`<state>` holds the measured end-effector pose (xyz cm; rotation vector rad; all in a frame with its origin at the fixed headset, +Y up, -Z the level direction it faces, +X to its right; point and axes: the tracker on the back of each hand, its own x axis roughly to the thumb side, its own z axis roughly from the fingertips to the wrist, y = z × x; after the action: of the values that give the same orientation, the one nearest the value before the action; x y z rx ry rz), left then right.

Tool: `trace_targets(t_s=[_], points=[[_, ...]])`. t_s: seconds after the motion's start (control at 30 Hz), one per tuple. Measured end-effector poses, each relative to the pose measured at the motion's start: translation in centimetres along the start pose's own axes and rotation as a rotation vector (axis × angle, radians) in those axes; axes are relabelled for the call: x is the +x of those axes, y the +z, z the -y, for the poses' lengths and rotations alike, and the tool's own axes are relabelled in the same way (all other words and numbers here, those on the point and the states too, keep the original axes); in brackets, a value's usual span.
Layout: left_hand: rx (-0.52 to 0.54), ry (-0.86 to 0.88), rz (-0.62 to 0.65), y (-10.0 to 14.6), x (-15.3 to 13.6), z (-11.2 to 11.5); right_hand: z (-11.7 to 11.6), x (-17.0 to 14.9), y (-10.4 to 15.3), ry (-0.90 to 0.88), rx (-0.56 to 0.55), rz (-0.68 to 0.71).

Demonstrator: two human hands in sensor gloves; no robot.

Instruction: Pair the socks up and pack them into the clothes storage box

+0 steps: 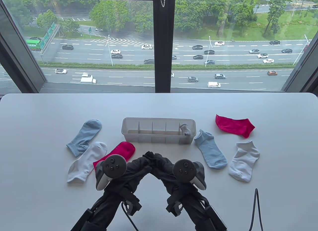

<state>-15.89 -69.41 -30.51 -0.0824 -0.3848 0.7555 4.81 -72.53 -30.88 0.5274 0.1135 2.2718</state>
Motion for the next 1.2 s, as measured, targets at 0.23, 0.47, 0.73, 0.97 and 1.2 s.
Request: trace_targets(t_s=[0.23,0.47,0.73,0.97,1.2], points=[[0.187,-0.06,-0.097,0.1,-1.7,-0.5,-0.6,-0.1,-0.2,-0.181,0.085,-0.011],[0.202,-0.131,-0.121,-0.3,-3.4,-0.6,-1.5,1.0,-0.6,-0.078,0.264,0.048],[0.005,-0.037,0.059,-1.0,-2.1,0.0,-3.4,1.0,-1.1,0.037,0.491,-0.026],[-0.147,0.136,0.059,-1.2,-1.4,1.6,-2.0,-0.1,-1.1,-0.018,0.309,-0.053],[-0.216,0.061,0.114,-0.7,-1.1,2.8,1.8,-1.8,-0.2,-0.265,-0.121,-0.154]])
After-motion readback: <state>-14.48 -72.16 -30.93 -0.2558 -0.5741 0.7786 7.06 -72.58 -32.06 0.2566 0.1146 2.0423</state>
